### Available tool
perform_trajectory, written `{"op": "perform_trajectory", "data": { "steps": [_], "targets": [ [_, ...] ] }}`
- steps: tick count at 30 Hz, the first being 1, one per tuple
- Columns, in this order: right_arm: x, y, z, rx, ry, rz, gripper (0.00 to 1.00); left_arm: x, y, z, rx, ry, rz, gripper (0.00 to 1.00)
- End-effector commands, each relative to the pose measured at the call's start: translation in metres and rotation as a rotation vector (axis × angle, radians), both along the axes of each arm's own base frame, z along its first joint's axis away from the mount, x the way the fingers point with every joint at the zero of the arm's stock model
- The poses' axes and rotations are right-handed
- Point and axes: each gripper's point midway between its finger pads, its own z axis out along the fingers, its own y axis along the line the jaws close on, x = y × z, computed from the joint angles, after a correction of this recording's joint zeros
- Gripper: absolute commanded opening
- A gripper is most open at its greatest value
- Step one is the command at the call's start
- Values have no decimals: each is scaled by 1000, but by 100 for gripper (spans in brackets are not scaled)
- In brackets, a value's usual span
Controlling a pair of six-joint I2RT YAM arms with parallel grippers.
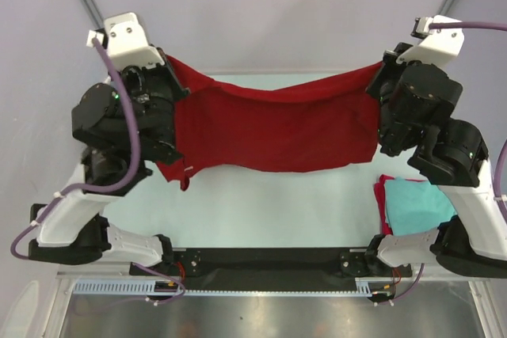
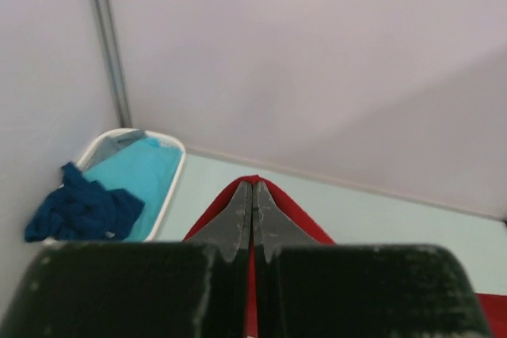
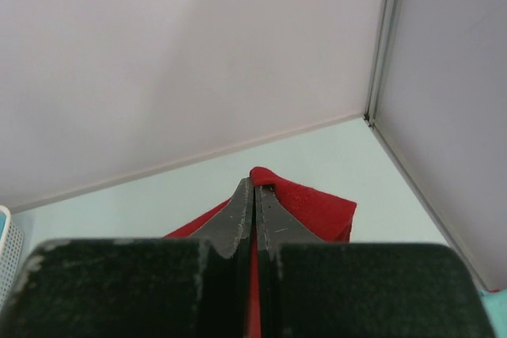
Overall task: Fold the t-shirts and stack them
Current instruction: Flatten out the tshirt
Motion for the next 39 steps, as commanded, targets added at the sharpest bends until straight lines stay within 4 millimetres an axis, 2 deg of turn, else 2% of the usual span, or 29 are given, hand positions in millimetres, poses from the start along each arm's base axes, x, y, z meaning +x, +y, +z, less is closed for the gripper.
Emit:
{"op": "perform_trajectory", "data": {
  "steps": [1,7,8,9,11,12,15,20,25,30,33,37,39],
  "targets": [
    [-15,-25,21,32,-60,-87,0,-15,31,21,-93,3,94,0],
    [-28,-31,31,1,-67,-107,0,-18,26,18,-85,26,78,0],
    [-29,-24,31,38,-84,-97,0,-19,27,19,-87,27,77,0],
    [-34,-31,30,-24,-57,-111,0,-19,29,20,-88,28,75,0],
    [-38,-32,33,37,-76,-112,0,-20,28,20,-87,31,72,0],
    [-38,-28,26,-16,-49,-109,0,-21,28,20,-81,38,71,0],
    [-39,-28,18,-25,-33,-113,0,-23,29,18,-76,49,68,0],
    [-42,-31,17,-22,-23,-115,0,-24,24,20,-49,54,49,0],
    [-43,-31,17,-23,-17,-115,0,-24,0,21,33,67,22,0],
    [-45,-27,5,-28,13,-113,0,-27,-9,7,41,90,6,0],
    [-46,-25,2,-34,24,-110,0,-32,-5,3,18,100,-9,0],
    [-47,-24,8,-24,16,-98,0,-33,2,12,10,89,-21,0],
    [-46,-24,16,-27,-1,-83,0,-33,1,23,14,65,-36,0]
  ]
}}
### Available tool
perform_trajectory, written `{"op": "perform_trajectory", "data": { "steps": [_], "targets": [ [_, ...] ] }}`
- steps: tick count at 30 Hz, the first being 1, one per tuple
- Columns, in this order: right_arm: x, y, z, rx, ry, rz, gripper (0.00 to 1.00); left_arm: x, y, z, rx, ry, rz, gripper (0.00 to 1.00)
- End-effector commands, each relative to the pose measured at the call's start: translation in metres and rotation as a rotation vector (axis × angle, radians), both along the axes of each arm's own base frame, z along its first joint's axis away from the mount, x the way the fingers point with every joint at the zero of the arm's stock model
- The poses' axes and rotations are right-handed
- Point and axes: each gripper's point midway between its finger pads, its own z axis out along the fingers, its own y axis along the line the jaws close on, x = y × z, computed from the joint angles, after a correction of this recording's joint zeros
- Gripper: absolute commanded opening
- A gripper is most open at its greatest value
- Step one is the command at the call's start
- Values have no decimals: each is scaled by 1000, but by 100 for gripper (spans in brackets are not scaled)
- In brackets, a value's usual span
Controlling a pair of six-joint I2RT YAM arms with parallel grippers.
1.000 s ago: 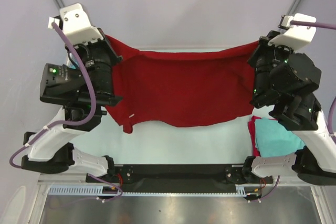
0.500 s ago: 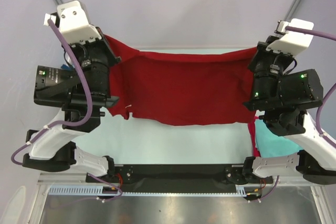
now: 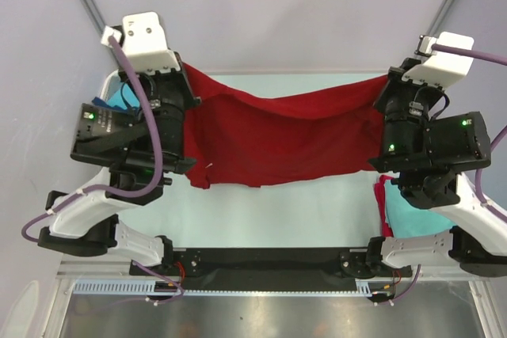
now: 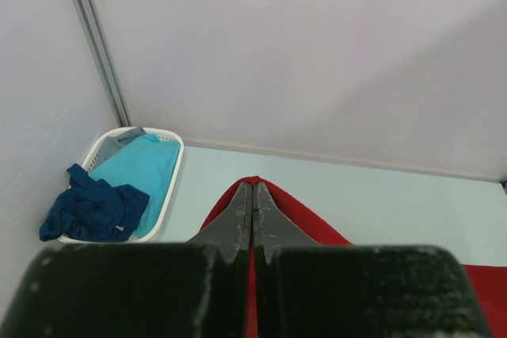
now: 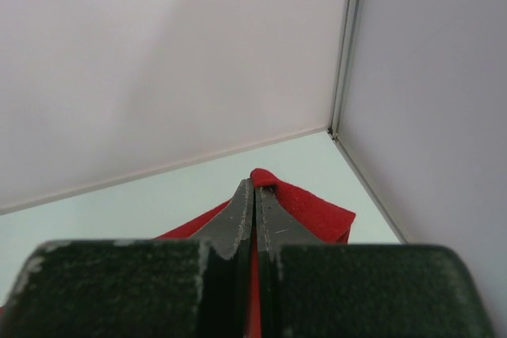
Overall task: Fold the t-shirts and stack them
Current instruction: Flatten out the tshirt
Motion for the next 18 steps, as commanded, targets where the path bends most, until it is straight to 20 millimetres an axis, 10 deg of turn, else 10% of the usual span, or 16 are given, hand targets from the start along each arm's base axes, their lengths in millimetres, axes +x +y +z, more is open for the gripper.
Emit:
{"op": "perform_trajectory", "data": {
  "steps": [1,6,18],
  "targets": [
    [-5,-9,9,61,16,-28,0,-6,28,18,-77,11,7,0],
    [-3,-4,38,69,-28,-2,0,-6,37,48,-121,-68,-18,0],
    [-7,7,52,63,-34,42,0,-12,26,50,-91,-55,-69,0]
  ]
}}
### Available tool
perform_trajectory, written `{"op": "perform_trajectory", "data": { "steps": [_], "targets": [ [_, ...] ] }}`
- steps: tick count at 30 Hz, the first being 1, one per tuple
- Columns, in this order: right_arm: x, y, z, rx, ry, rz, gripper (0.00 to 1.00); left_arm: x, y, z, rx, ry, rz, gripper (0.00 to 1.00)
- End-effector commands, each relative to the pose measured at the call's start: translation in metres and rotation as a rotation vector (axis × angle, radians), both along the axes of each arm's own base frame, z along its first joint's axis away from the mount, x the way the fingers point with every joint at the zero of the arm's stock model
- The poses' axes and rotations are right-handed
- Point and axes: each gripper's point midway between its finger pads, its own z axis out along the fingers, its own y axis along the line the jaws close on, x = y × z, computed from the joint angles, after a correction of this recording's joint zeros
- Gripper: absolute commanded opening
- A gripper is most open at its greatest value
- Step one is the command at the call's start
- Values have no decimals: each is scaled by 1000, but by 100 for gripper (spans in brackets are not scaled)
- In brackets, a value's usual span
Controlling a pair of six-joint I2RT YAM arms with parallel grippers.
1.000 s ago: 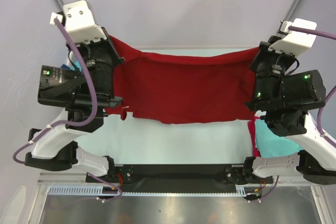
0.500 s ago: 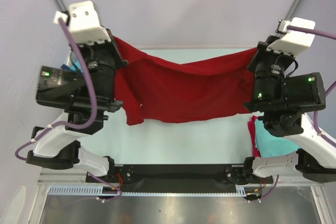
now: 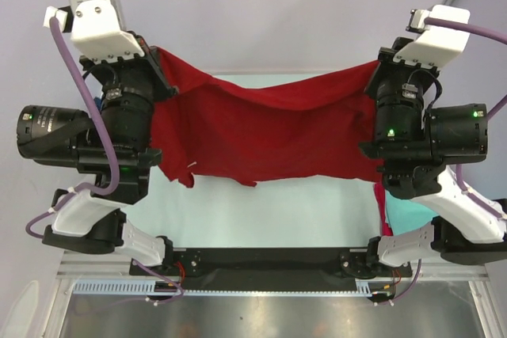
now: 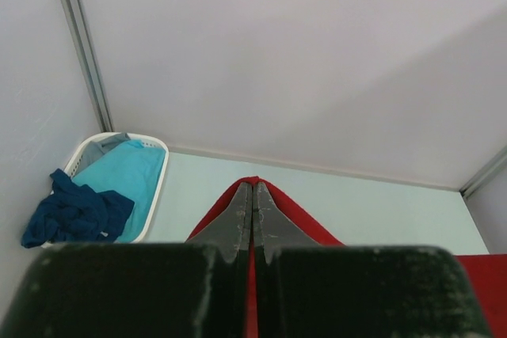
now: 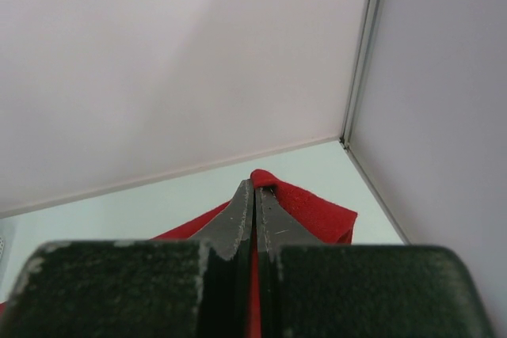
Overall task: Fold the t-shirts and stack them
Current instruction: Flatten out the tshirt
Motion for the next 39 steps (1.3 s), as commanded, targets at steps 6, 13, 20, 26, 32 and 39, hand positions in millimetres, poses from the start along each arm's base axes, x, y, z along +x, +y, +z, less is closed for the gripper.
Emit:
{"op": "perform_trajectory", "data": {
  "steps": [6,13,20,26,32,39],
  "targets": [
    [-9,-23,28,69,-36,20,0,-6,-15,14,14,-40,-62,0],
    [-12,-32,22,77,-24,18,0,-9,-25,12,24,-17,-77,0],
    [-14,-37,24,62,-20,20,0,-17,-36,17,16,-15,-124,0],
    [-14,-37,27,56,-42,33,0,-17,-36,21,10,-37,-125,0],
    [-1,-38,25,45,-91,-31,0,5,-15,19,-16,-59,4,0],
    [18,-27,18,41,-120,-84,0,34,23,12,5,-76,191,0]
  ]
}}
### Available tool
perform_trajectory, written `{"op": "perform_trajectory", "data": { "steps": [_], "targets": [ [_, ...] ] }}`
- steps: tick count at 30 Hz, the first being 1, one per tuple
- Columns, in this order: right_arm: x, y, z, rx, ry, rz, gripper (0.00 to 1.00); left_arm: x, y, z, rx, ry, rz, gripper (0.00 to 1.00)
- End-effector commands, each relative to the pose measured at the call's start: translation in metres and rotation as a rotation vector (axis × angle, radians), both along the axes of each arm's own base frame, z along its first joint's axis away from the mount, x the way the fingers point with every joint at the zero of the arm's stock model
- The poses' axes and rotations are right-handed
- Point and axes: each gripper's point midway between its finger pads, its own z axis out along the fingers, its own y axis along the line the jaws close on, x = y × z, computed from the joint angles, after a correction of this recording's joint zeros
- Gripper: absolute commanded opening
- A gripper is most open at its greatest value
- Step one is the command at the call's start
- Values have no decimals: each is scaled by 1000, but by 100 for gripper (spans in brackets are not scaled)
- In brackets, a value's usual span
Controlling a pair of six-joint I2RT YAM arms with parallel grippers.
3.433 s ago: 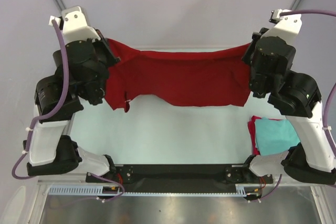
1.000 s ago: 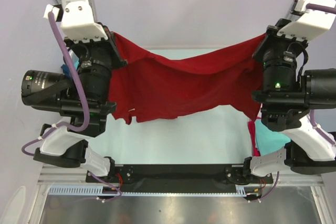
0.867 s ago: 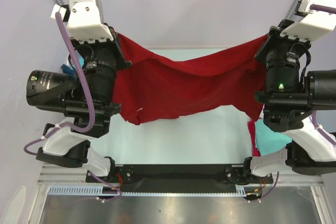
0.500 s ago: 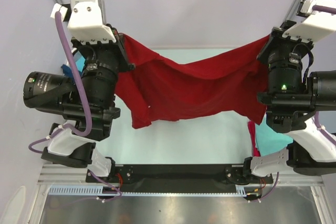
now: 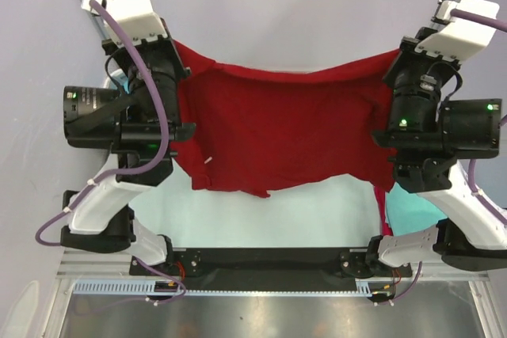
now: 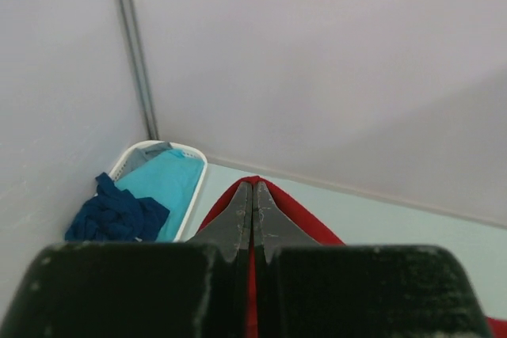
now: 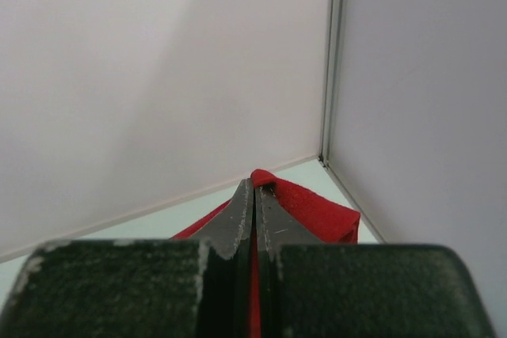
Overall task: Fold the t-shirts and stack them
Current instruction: Flatten out the tshirt
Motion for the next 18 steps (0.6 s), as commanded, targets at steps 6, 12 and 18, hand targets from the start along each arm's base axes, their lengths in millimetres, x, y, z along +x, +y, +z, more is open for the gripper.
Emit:
{"op": "perform_trajectory", "data": {
  "steps": [6,12,18],
  "targets": [
    [36,22,-7,15,-53,3,0,26,25,-8,9,-49,126,0],
    [53,32,-18,15,-33,11,0,44,24,-22,27,-43,163,0],
    [67,30,-25,27,-21,5,0,58,19,-32,36,-43,146,0]
  ]
}}
